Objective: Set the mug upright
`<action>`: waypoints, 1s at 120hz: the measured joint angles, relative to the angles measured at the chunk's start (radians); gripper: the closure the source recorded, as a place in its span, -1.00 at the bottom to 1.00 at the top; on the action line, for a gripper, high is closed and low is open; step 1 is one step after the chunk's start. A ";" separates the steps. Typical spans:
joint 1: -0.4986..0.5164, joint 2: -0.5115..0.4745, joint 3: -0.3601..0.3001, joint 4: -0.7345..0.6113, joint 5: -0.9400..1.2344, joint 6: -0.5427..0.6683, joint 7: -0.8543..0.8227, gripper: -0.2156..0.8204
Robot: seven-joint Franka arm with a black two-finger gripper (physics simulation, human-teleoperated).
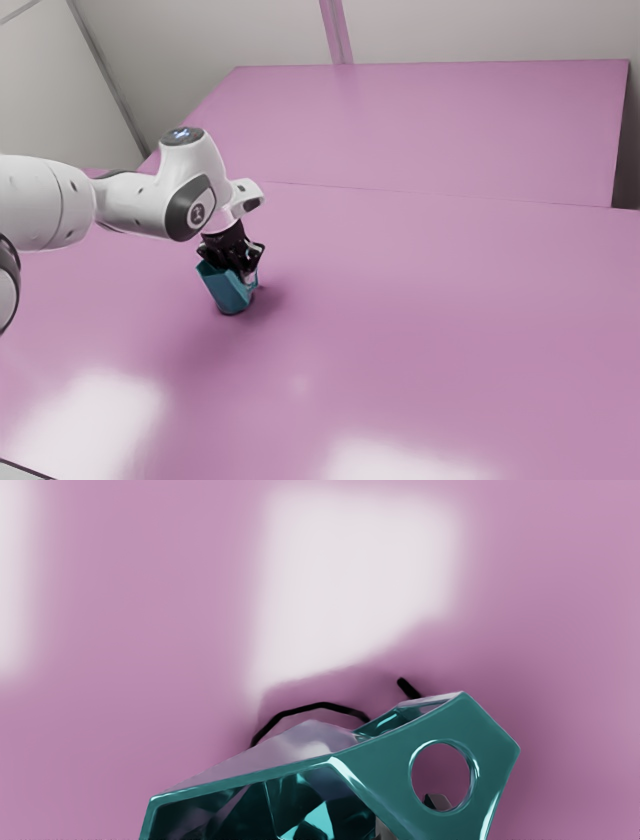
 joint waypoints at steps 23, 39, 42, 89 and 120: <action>0.000 -0.007 -0.007 0.006 -0.008 -0.004 0.003 -0.08; -0.001 -0.037 -0.008 0.006 -0.010 -0.015 0.005 -0.31; -0.001 -0.044 -0.008 0.006 -0.010 -0.018 0.006 -0.34; -0.035 -0.136 -0.008 0.108 0.024 -0.134 0.015 -0.55; -0.042 -0.142 -0.019 0.273 0.039 -0.304 0.022 -0.57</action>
